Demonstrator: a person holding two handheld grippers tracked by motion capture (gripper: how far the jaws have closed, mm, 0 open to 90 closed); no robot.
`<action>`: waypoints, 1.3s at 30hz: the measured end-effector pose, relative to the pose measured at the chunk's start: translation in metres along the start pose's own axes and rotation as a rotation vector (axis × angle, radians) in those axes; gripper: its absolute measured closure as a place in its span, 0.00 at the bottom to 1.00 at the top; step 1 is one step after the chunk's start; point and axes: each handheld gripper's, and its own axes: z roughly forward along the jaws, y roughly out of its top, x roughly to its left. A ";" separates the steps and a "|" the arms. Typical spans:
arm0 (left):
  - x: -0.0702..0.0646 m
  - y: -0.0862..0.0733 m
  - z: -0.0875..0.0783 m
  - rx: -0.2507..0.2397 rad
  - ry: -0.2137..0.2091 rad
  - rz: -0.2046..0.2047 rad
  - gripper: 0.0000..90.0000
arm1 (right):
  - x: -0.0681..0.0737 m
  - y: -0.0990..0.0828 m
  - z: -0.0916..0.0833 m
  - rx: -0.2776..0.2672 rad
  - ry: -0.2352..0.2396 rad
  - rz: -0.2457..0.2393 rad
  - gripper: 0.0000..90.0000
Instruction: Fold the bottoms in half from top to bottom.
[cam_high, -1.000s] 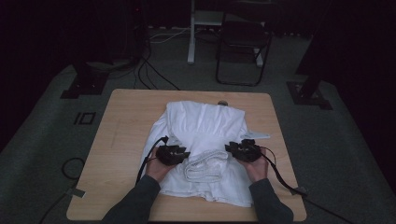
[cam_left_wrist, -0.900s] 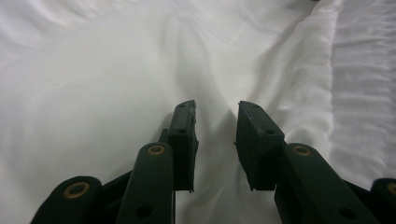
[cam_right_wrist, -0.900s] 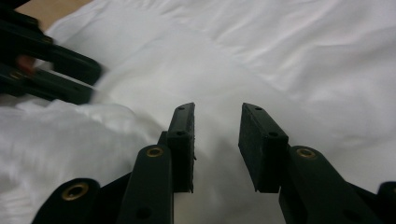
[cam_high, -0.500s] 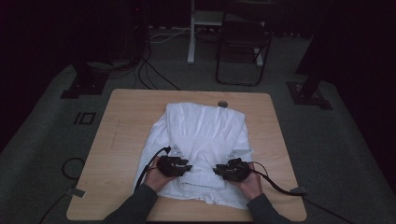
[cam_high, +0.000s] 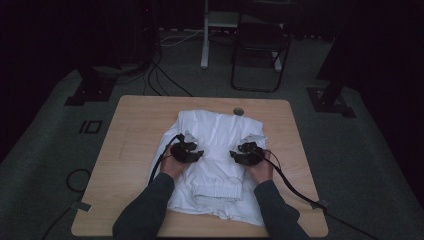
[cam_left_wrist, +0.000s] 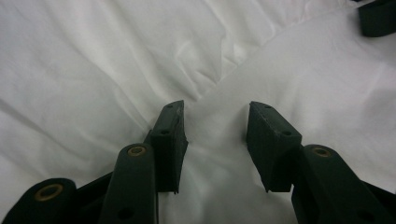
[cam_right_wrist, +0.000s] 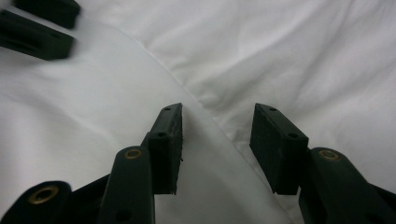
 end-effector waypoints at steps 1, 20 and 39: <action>-0.001 -0.003 0.001 -0.001 -0.006 -0.004 0.63 | 0.000 -0.003 0.005 0.014 -0.003 -0.001 0.58; -0.078 -0.066 -0.062 0.016 -0.028 -0.024 0.63 | 0.047 -0.056 -0.036 0.024 0.062 -0.083 0.57; 0.079 0.012 -0.022 -0.008 0.230 -0.258 0.35 | 0.047 -0.063 -0.039 -0.001 0.081 -0.081 0.57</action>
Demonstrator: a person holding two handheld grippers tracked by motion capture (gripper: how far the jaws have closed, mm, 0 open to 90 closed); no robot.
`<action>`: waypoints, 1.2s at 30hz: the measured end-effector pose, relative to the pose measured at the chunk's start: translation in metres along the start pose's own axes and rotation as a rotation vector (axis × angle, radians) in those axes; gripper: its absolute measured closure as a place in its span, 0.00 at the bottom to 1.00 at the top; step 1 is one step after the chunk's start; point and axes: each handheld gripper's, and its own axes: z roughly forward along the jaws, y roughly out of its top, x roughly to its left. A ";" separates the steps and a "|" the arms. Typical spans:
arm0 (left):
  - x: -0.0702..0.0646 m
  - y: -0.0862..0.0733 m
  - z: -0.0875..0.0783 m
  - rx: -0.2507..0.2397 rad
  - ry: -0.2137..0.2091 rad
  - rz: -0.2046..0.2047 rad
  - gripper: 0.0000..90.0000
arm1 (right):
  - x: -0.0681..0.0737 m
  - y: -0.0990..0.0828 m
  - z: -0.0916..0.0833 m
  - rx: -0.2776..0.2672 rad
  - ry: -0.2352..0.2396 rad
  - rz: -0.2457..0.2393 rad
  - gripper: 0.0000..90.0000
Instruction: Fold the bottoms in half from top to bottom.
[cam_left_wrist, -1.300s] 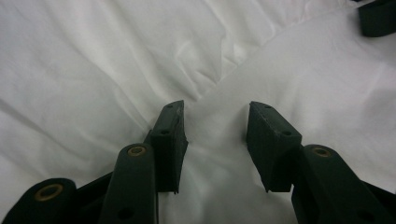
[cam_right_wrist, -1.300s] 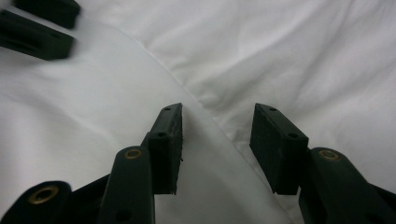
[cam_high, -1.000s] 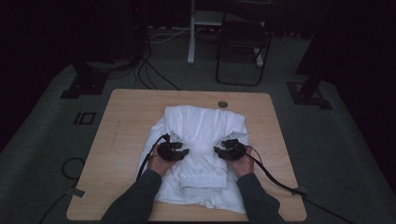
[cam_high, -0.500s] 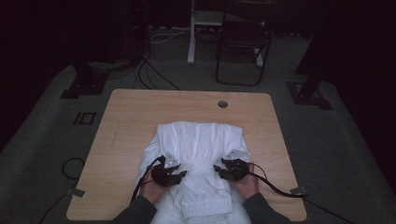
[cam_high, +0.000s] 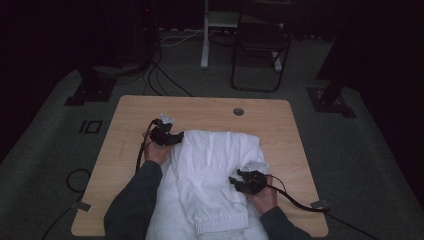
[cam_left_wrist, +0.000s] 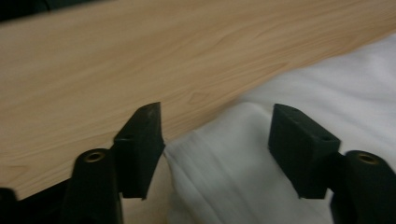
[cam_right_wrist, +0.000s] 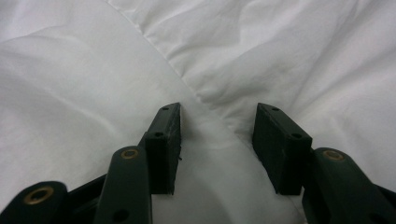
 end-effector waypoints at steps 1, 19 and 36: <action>0.002 -0.002 0.007 0.018 -0.004 -0.012 0.33 | 0.000 0.000 0.000 -0.001 0.000 0.000 0.57; 0.003 -0.027 0.011 0.053 -0.082 -0.022 0.81 | 0.004 -0.001 -0.010 0.056 0.010 -0.017 0.62; 0.002 -0.027 0.011 0.053 -0.086 -0.018 0.84 | -0.136 0.066 0.021 -0.029 -0.110 0.288 0.36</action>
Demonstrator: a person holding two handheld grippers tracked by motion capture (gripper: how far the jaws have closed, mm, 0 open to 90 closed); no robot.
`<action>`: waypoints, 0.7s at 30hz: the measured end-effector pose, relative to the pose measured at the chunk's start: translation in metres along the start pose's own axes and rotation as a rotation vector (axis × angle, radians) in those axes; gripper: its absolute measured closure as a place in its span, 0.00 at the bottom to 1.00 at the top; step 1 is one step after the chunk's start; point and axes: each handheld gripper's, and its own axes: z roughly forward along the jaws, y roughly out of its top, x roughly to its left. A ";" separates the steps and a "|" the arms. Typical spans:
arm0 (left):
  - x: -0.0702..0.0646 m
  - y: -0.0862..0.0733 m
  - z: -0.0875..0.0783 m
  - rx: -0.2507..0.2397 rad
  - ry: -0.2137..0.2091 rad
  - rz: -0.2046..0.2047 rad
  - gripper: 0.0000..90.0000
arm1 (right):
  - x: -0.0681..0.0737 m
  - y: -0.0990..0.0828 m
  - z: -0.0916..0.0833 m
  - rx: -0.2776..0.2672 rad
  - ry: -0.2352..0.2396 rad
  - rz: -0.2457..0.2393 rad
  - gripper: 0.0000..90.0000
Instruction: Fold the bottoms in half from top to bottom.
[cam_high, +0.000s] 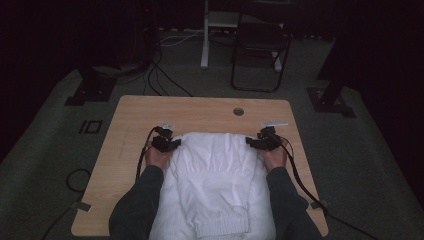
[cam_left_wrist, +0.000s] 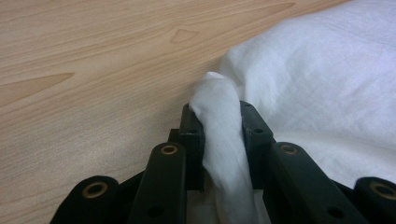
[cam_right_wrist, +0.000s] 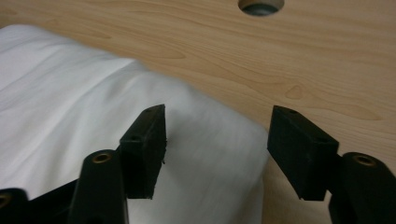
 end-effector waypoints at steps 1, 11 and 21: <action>0.000 0.000 0.000 -0.002 0.000 0.000 0.84 | -0.003 0.001 0.006 0.013 -0.004 0.014 0.33; 0.000 -0.001 0.000 -0.011 0.001 -0.007 0.84 | -0.006 -0.004 0.029 0.092 -0.034 0.031 0.18; 0.001 -0.003 0.000 -0.021 -0.005 -0.026 0.84 | 0.009 -0.005 0.029 0.102 -0.013 -0.061 0.50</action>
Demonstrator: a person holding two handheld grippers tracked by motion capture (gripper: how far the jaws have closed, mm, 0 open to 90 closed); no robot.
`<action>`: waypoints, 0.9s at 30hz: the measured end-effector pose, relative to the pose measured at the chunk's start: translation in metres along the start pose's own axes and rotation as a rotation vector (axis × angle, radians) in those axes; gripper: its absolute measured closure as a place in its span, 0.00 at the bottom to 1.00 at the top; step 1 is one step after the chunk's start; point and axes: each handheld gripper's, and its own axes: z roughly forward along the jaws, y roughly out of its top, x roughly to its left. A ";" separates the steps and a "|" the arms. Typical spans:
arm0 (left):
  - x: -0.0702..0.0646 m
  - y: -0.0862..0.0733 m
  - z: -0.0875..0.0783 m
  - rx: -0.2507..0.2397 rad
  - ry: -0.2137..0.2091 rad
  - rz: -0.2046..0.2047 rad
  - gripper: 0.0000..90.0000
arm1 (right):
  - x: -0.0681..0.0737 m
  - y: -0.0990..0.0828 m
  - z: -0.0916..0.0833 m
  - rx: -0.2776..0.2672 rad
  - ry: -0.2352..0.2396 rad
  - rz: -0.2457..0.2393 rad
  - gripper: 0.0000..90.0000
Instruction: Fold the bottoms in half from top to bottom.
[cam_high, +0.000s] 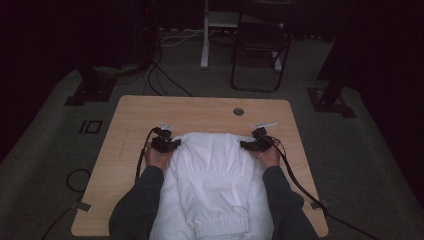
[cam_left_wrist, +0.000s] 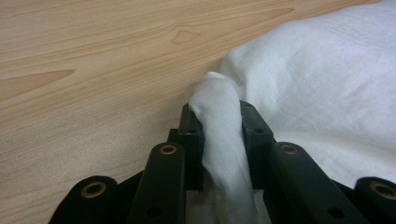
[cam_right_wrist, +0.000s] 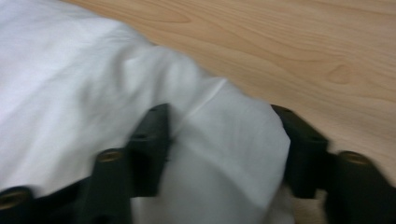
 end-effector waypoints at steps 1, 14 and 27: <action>0.000 0.000 0.000 0.001 0.002 0.000 0.84 | 0.001 0.000 -0.001 0.007 0.031 0.019 0.68; 0.016 0.002 -0.015 -0.054 -0.106 -0.131 0.90 | -0.020 -0.003 -0.024 -0.094 0.148 0.143 0.94; 0.007 0.045 -0.083 -0.287 -0.178 -0.080 0.91 | -0.010 0.036 -0.090 -0.297 0.071 0.018 0.94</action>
